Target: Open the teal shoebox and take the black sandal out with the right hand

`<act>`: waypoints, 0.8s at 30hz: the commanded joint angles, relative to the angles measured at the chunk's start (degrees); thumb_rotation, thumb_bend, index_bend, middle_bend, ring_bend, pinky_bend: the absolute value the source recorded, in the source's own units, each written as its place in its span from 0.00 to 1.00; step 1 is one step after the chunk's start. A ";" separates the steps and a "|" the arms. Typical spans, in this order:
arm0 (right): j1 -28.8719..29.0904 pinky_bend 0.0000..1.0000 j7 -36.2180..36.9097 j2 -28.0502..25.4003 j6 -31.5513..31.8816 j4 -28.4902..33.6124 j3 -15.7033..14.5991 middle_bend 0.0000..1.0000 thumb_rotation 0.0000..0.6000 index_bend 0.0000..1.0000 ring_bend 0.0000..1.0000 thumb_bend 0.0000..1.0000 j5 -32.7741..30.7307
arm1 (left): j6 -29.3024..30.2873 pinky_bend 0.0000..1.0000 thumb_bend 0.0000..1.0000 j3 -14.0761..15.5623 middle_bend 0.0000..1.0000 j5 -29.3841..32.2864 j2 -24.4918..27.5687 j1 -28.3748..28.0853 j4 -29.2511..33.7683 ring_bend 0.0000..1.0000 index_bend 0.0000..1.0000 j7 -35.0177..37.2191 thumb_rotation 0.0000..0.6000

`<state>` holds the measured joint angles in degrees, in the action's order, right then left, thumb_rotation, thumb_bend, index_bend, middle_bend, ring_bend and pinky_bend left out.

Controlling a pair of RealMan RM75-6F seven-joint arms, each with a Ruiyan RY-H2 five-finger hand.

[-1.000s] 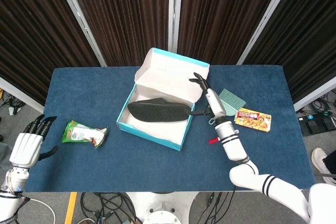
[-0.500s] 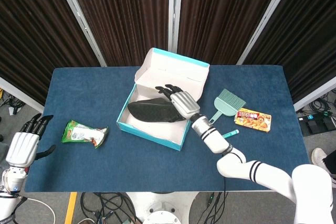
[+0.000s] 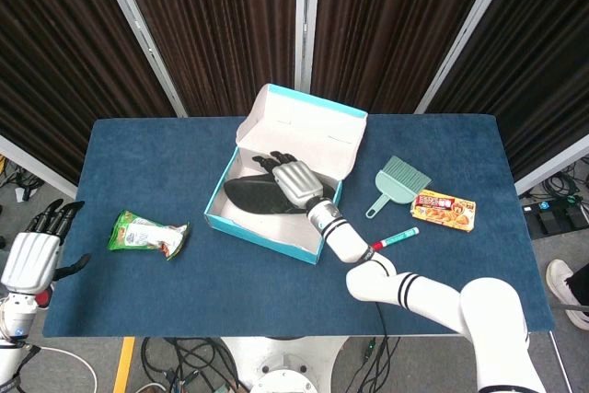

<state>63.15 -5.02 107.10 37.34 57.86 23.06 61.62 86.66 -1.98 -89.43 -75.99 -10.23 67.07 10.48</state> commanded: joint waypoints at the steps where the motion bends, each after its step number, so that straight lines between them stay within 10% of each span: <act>1: 1.07 0.18 -0.20 1.91 0.39 -1.89 0.05 0.20 1.00 0.11 0.08 0.05 -0.66 | 0.10 0.25 0.18 -0.05 0.15 0.20 0.00 0.20 -0.54 0.07 0.10 0.70 1.00; 24: 5.20 0.23 -1.59 9.08 -2.69 -13.38 -0.55 0.23 1.00 0.15 0.11 0.11 -4.02 | -0.19 0.25 0.18 -0.14 0.15 0.76 -1.03 0.60 -3.77 0.07 0.10 3.48 1.00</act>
<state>68.23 -6.53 116.00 34.80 44.66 22.60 57.71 86.48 -2.12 -88.70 -77.00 -9.66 63.38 13.88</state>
